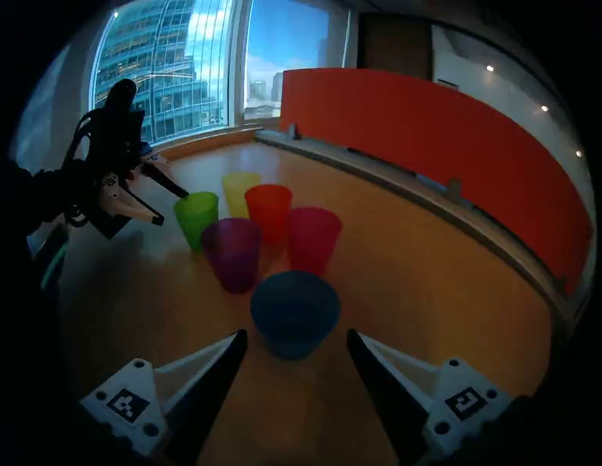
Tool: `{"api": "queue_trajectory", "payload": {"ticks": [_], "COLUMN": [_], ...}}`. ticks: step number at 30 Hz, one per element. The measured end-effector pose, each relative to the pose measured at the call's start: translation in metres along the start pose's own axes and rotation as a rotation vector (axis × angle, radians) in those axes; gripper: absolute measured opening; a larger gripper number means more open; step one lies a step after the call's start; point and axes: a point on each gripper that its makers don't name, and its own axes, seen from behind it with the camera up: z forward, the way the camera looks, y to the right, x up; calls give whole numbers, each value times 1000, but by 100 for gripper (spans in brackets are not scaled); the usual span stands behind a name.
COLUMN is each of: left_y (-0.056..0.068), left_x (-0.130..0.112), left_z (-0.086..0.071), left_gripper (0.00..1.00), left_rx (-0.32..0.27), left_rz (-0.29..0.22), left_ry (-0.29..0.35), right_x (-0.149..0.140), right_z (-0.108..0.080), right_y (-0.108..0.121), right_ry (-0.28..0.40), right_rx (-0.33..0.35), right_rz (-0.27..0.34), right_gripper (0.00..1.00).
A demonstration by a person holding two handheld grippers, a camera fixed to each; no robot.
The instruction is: Pour water
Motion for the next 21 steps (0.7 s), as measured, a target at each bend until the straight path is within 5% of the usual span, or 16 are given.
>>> {"api": "queue_trajectory", "payload": {"ticks": [21], "left_y": [1], "left_x": [3], "left_z": [31], "left_gripper": [99], "left_rx": [-44], "left_rz": [12], "left_ry": [-24], "right_x": [-3], "right_z": [36], "right_y": [1], "right_ry": [-18], "right_rx": [27], "right_rz": [-5], "right_gripper": [99]}}
